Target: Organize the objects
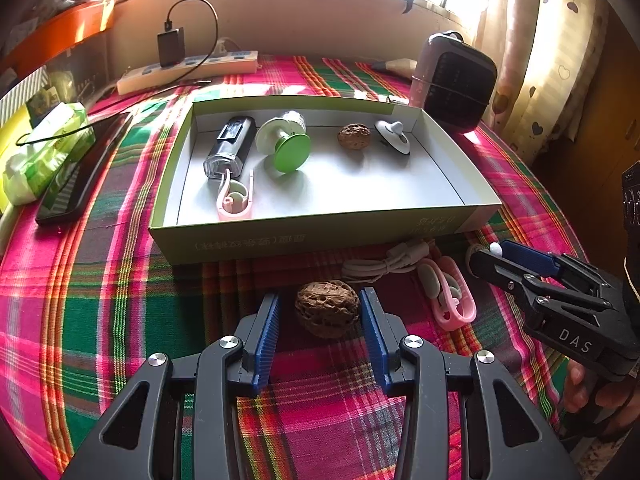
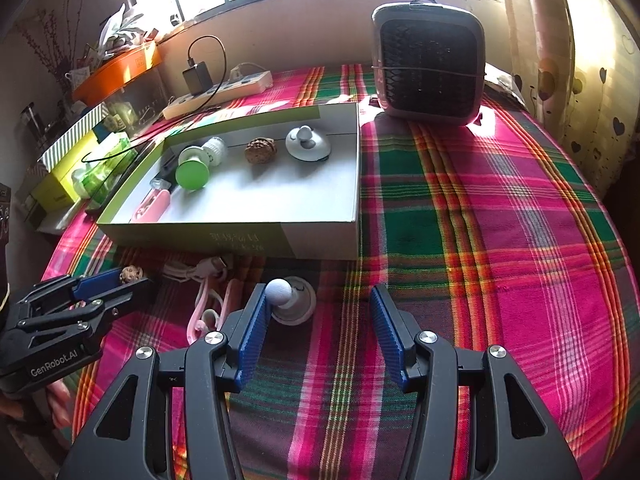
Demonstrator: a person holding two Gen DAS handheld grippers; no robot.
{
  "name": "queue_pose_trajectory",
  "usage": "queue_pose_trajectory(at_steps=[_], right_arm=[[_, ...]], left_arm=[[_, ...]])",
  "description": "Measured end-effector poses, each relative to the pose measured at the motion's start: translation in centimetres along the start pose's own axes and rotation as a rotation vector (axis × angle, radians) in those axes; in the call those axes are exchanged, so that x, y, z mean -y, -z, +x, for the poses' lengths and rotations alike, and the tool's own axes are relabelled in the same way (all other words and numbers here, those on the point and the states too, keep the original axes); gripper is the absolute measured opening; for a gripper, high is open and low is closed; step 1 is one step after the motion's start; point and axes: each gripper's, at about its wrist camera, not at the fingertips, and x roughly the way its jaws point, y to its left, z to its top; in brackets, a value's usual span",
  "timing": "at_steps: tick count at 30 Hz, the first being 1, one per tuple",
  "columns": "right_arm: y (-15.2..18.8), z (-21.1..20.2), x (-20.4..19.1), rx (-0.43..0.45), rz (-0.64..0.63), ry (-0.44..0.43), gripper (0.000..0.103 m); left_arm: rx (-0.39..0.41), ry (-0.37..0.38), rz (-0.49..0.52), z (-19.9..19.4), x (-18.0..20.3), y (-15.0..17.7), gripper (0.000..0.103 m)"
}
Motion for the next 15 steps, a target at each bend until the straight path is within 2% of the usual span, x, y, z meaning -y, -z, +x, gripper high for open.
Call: queue_pose_trajectory(at_steps=[15], right_arm=[[0.12,0.47,-0.97,-0.013,-0.081,0.043,0.051]], left_arm=[[0.002,-0.007,0.004,0.01,0.0,-0.15,0.038]])
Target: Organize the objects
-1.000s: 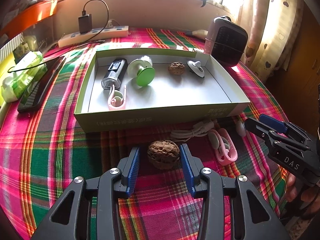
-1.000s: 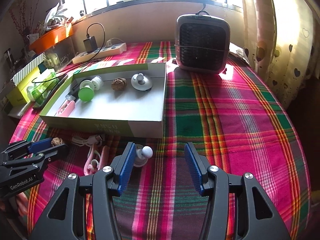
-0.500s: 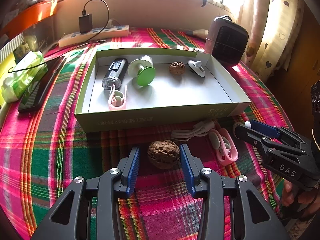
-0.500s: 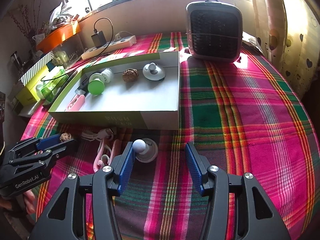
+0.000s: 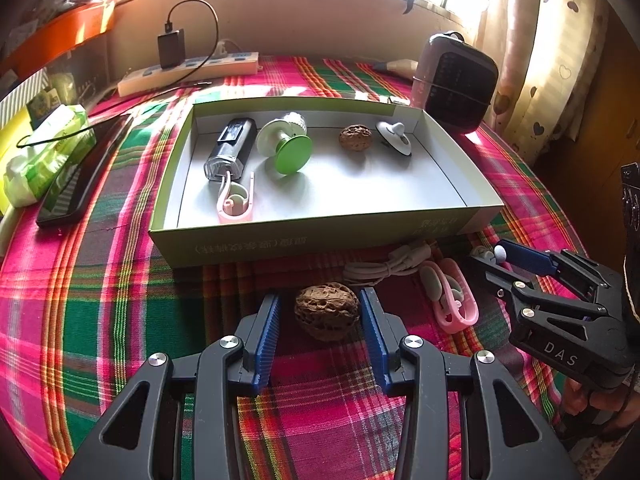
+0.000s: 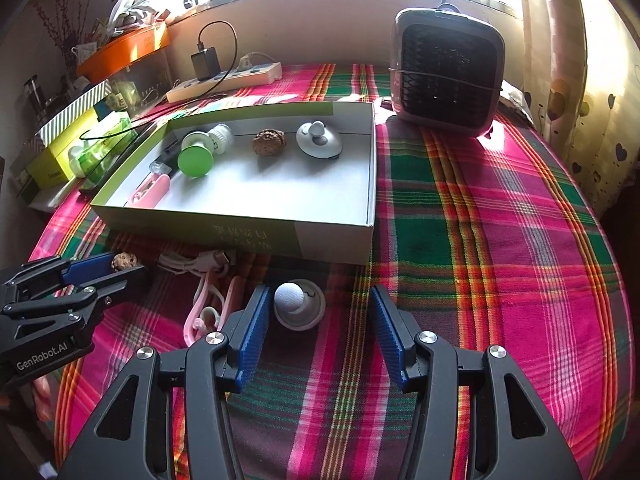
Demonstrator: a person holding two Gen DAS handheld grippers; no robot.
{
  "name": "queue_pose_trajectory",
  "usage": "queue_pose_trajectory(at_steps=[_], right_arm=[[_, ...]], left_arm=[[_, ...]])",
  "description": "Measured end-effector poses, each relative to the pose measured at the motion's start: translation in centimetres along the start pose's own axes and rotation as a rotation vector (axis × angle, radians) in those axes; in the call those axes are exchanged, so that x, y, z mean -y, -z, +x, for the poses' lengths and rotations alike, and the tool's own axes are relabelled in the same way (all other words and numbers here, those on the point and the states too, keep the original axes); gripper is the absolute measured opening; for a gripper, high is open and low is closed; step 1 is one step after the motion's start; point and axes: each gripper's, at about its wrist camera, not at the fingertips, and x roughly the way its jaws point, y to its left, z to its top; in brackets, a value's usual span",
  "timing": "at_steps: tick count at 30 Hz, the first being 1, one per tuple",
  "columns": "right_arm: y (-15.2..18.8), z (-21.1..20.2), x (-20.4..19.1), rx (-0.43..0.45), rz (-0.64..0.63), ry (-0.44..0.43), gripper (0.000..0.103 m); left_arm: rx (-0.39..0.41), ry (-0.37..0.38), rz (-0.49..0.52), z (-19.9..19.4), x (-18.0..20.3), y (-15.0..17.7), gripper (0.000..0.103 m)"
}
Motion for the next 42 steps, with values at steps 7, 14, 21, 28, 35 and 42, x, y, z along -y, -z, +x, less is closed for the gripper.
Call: queue_pose_trajectory(at_steps=[7,14,21,28,35,42], right_arm=[[0.01,-0.03,-0.07,0.0,-0.011,0.005,0.041],[0.11,-0.1,-0.12,0.0,-0.016,0.002,0.034],[0.13,-0.13,-0.14,0.001,-0.016,-0.003,0.028],[0.14,-0.13,-0.07,0.001,-0.016,-0.002,0.027],[0.14,-0.15,-0.03,0.002,-0.015,0.0,0.027],[0.17,-0.21,0.01,0.004,-0.013,0.001,0.027]], left_arm=[[0.004,-0.001,-0.007,0.0,-0.03,0.02,0.038],[0.008,-0.016,-0.012,-0.01,-0.1,0.04,0.031],[0.01,-0.014,-0.014,-0.02,-0.14,0.07,0.031],[0.009,-0.015,-0.013,-0.03,-0.13,0.12,0.031],[0.009,-0.015,-0.013,-0.01,-0.12,0.14,0.031],[0.01,-0.015,-0.012,-0.04,-0.15,0.16,0.031]])
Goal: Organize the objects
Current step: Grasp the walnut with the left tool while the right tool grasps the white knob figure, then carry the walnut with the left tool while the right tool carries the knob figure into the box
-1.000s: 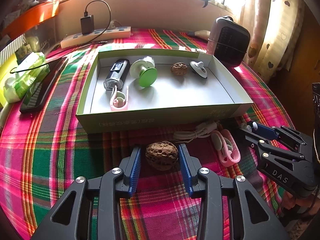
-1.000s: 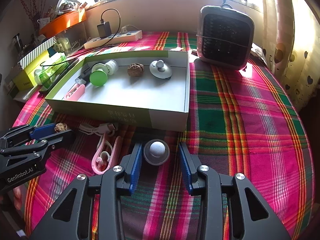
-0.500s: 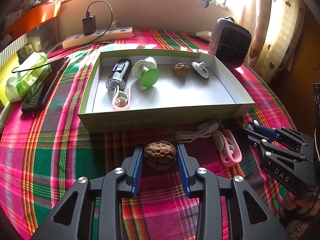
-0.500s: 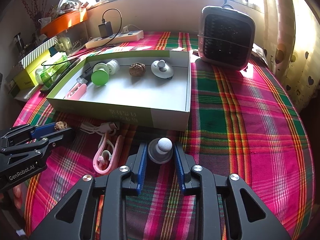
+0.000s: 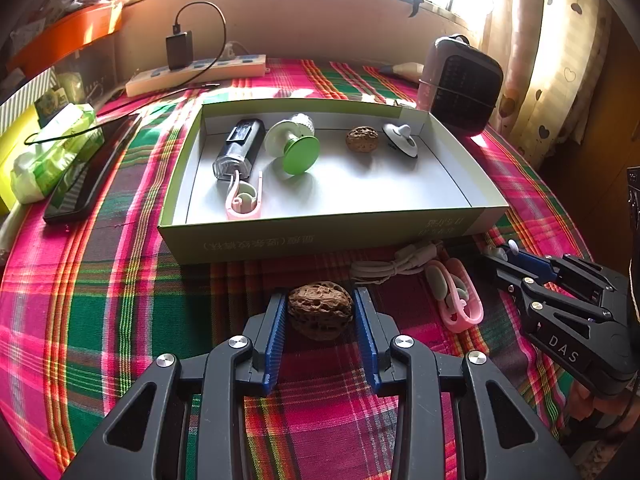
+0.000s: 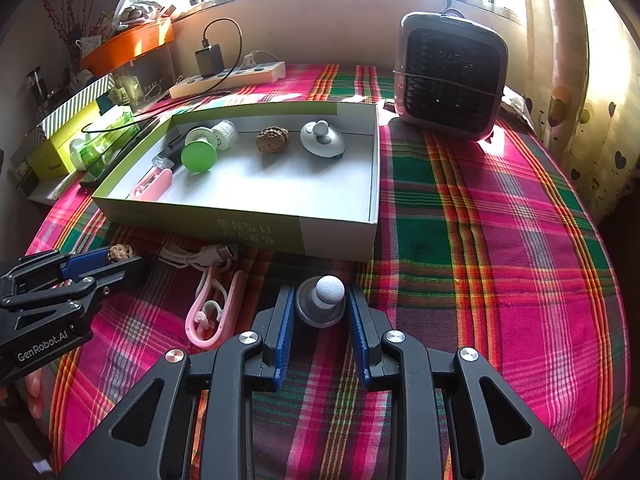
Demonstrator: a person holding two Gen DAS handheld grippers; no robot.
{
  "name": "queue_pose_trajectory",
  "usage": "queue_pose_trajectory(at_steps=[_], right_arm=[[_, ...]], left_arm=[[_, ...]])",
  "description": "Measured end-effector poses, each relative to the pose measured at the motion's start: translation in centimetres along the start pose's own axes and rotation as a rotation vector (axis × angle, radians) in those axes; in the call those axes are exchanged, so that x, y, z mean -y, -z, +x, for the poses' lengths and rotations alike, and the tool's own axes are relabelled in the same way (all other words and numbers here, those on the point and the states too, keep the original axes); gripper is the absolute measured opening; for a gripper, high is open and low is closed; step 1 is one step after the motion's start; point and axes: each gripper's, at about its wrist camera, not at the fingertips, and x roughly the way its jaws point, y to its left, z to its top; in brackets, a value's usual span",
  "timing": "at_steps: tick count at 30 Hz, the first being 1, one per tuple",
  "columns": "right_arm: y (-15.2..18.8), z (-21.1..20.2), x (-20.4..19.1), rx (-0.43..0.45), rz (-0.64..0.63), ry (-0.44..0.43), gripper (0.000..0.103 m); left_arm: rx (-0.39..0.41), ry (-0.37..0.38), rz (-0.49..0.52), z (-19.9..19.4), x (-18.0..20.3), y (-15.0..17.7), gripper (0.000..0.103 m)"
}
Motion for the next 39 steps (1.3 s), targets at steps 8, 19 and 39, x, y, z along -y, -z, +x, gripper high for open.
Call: queue_pose_trajectory(at_steps=[8,19,39], right_arm=[[0.0,-0.2,0.0,0.006,0.003,-0.005,0.027],[-0.6,-1.3,-0.3,0.037,0.004,-0.011,0.027],[-4.8,-1.6,-0.9,0.104,-0.012,-0.024,0.027]], left_arm=[[0.004,-0.001,-0.003,-0.1,-0.1,-0.1,0.031],[0.041,0.012,0.001,-1.6,-0.1,-0.9,0.031],[0.105,0.045,0.042,-1.5,0.5,-5.7,0.031]])
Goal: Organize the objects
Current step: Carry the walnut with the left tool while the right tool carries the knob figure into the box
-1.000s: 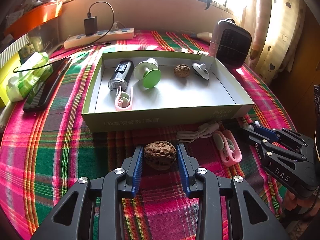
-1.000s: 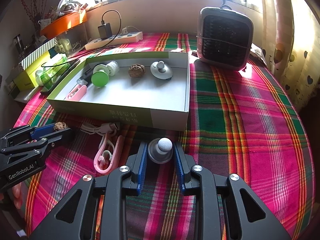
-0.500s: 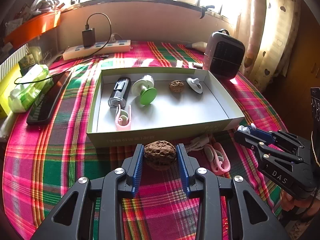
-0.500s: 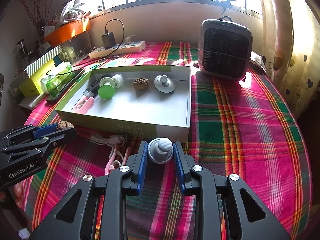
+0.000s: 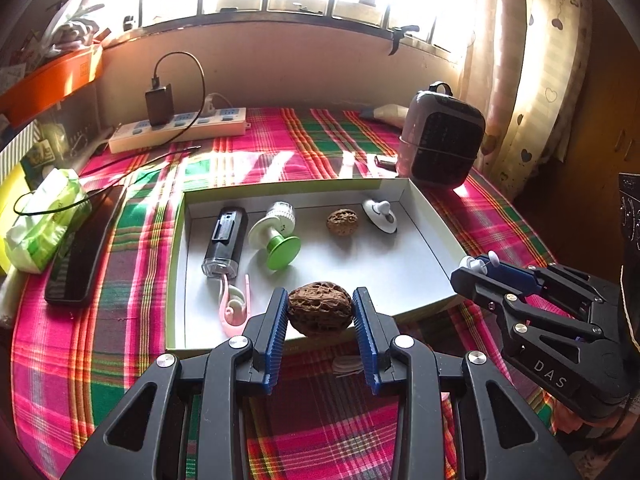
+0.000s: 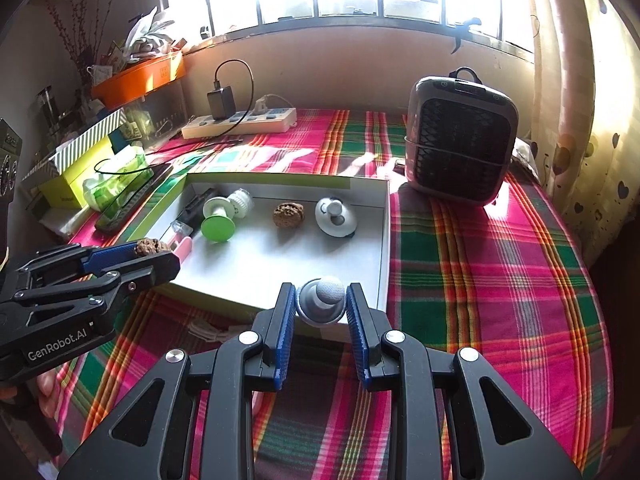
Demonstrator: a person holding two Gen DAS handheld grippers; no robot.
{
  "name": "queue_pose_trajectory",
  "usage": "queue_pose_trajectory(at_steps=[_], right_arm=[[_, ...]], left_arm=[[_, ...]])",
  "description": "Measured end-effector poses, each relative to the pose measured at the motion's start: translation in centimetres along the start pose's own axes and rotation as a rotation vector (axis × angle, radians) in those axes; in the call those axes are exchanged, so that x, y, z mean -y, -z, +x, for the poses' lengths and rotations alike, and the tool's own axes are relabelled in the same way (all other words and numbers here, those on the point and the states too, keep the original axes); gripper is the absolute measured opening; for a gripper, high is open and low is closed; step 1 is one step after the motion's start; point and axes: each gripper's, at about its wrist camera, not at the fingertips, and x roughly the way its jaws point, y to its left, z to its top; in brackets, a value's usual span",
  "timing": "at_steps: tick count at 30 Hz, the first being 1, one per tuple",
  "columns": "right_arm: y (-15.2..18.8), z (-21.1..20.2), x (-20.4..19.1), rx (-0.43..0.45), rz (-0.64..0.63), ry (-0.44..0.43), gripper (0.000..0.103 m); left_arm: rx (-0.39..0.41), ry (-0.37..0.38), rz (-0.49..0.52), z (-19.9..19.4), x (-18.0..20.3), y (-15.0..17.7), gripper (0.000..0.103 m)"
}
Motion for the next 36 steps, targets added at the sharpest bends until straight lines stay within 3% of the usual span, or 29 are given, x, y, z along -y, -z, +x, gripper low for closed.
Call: queue_pose_trajectory(at_steps=[21,36], right_arm=[[-2.2,5.3,0.7,-0.054,-0.012,0.003,0.027],[-2.6,6.9,1.0,-0.063,-0.028,0.021,0.027]], left_arm=[[-0.03,0.016,0.035,6.2,0.3,-4.3,0.031],[-0.078,-0.035,0.069,9.6,0.1,-5.0,0.031]])
